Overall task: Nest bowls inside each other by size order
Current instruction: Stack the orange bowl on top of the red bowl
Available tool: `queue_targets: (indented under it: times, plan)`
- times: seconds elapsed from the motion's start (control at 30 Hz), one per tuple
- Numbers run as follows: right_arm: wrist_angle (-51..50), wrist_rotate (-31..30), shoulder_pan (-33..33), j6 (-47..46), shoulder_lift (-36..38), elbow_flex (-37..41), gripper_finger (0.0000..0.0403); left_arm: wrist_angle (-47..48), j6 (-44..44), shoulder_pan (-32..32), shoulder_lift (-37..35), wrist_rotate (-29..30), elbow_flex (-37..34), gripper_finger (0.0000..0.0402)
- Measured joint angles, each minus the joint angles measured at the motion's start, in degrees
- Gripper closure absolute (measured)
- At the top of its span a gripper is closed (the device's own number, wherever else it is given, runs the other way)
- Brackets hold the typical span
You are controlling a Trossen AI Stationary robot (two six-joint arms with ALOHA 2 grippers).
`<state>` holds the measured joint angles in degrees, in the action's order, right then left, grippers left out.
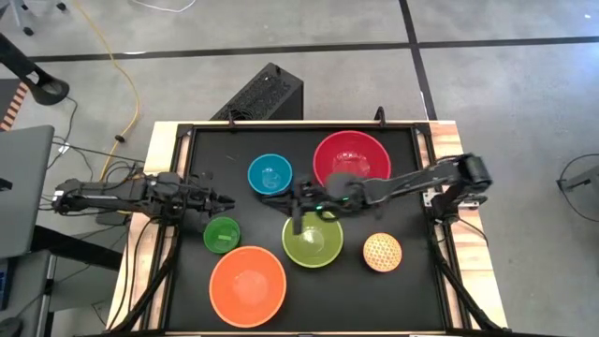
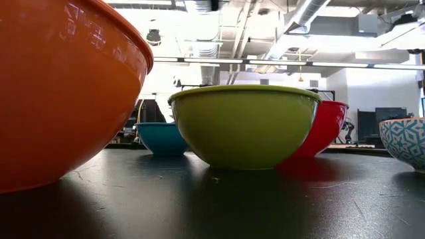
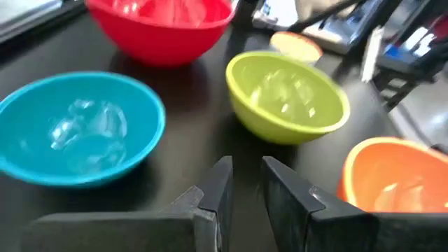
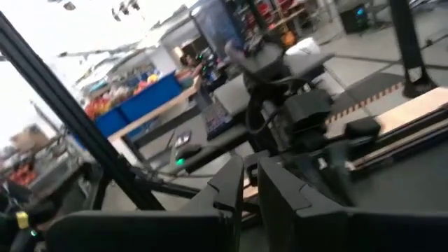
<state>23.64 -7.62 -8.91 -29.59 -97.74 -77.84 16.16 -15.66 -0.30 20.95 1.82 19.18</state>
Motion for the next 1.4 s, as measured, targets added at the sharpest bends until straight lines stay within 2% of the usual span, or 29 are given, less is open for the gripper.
queue_targets:
  times: [0.17, 0.3, 0.43, 0.57, 0.77, 0.87, 0.97, 1.4]
  plan:
    - [-2.6, 1.2, 0.1, 0.0, -8.1, -7.5, 0.034, 1.9, -3.5, 0.0, 4.0, 1.4, 0.7, 0.0338]
    - [-15.8, 4.5, 0.6, 2.7, -12.5, -13.9, 0.034, 3.3, -5.1, 0.0, 6.0, 1.2, 0.7, 0.0329]
    - [-28.7, 5.0, -0.2, 5.3, -17.5, -22.7, 0.0327, 4.0, -5.5, 0.0, 6.9, 0.8, 0.7, 0.0313]
    - [-40.8, 5.0, -1.8, 10.5, -23.2, -31.6, 0.0283, 3.9, -4.2, 0.0, 7.2, 1.3, 0.7, 0.0291]
    - [-54.9, 4.9, -2.5, 11.2, -30.6, -41.6, 0.0188, 4.2, -5.0, 0.0, 7.8, 2.1, 0.7, 0.0264]
    - [-56.6, 5.9, -2.5, 10.8, -32.6, -44.3, 0.015, 4.2, -5.5, 0.0, 8.3, 2.1, 0.7, 0.0258]
    - [-56.6, 6.9, -2.8, 8.9, -33.6, -44.8, 0.013, 4.5, -5.6, 0.0, 8.9, 2.1, 0.7, 0.0257]
    - [-57.7, 9.3, -2.6, 6.5, -38.0, -44.3, 0.0121, 4.3, -4.9, 0.0, 10.8, 2.0, 0.7, 0.0257]
